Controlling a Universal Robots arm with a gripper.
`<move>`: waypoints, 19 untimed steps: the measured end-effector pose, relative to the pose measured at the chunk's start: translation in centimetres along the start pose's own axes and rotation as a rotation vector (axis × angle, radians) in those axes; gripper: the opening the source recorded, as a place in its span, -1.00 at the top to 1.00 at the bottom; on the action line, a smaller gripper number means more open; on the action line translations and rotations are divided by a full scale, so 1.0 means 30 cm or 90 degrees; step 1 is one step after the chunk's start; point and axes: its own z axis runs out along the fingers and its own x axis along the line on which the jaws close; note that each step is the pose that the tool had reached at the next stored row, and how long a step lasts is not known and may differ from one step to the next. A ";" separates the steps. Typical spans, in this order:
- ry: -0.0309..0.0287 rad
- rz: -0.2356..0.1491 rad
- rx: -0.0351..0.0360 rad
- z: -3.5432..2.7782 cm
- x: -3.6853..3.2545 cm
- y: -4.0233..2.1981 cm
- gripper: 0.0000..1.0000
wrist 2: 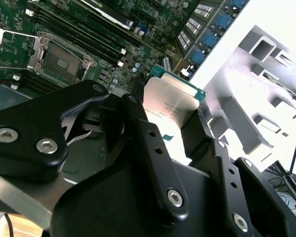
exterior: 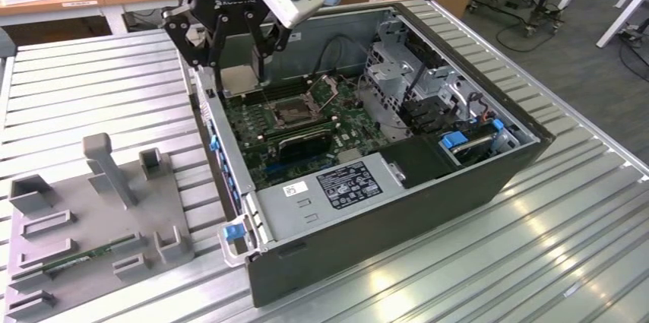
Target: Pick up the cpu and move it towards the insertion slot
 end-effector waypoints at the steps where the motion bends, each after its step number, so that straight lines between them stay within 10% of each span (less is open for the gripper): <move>1: 0.0000 0.000 0.0000 0.000 -0.003 0.000 -0.09; 19: 0.0000 0.000 0.0000 0.000 -0.054 0.000 -0.09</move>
